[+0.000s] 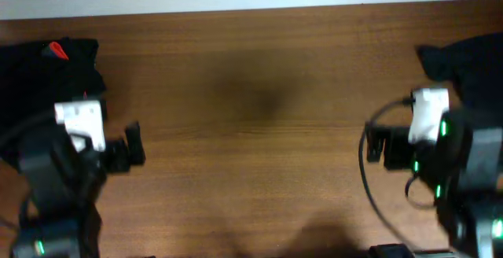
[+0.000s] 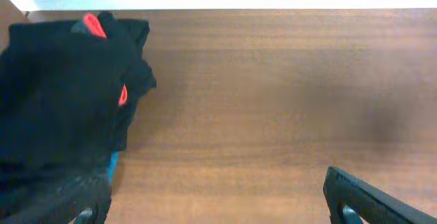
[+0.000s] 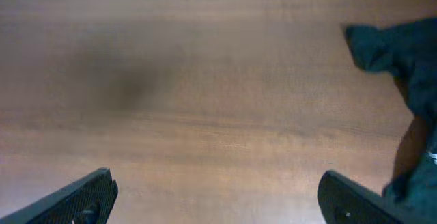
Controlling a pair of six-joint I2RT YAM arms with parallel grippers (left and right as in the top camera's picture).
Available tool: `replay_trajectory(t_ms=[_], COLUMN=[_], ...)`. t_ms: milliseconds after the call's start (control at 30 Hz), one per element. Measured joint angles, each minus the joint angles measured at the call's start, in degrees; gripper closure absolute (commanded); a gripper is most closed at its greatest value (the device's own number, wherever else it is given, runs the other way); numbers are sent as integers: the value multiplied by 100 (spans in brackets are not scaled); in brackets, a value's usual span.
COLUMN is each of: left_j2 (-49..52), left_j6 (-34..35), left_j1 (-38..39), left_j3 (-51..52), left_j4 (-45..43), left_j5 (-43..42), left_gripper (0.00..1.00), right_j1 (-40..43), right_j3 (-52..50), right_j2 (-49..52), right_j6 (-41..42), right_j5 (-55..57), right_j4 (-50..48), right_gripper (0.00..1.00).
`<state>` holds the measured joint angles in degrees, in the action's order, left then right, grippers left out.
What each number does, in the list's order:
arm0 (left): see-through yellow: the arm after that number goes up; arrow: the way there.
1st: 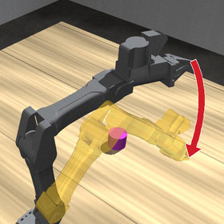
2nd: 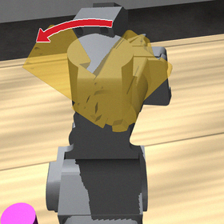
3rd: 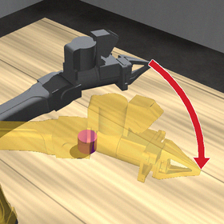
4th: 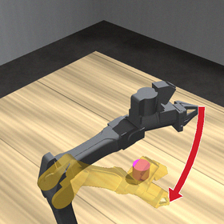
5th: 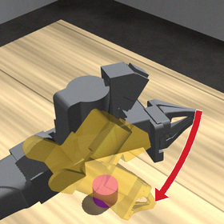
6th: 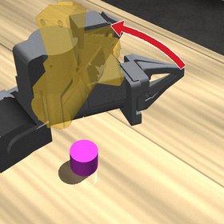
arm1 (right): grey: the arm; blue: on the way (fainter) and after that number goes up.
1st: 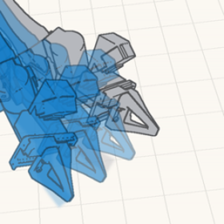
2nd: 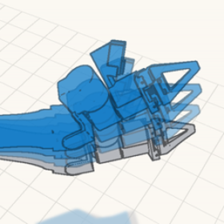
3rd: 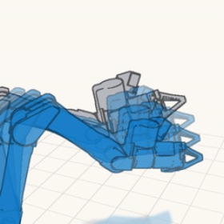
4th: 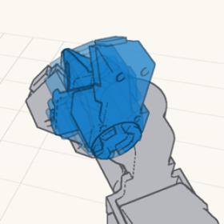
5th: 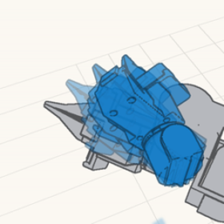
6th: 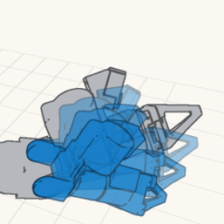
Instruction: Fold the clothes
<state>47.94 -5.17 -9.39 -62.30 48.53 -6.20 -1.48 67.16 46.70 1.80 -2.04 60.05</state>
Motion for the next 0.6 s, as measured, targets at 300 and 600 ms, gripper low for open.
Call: replay_trajectory(t_ms=[300,600], left_j2=[-1587,-1582], left_j6=[0,2], left_j1=[0,0], left_j3=[782,815], left_j4=[387,507], left_j5=[-2,-2], left_gripper=[1,1], right_j1=[0,0], right_j3=[-1163,-1189], right_j2=[-1604,-1602], right_j6=[92,103], right_j5=[74,76], right_j4=[282,385], right_gripper=[1,1])
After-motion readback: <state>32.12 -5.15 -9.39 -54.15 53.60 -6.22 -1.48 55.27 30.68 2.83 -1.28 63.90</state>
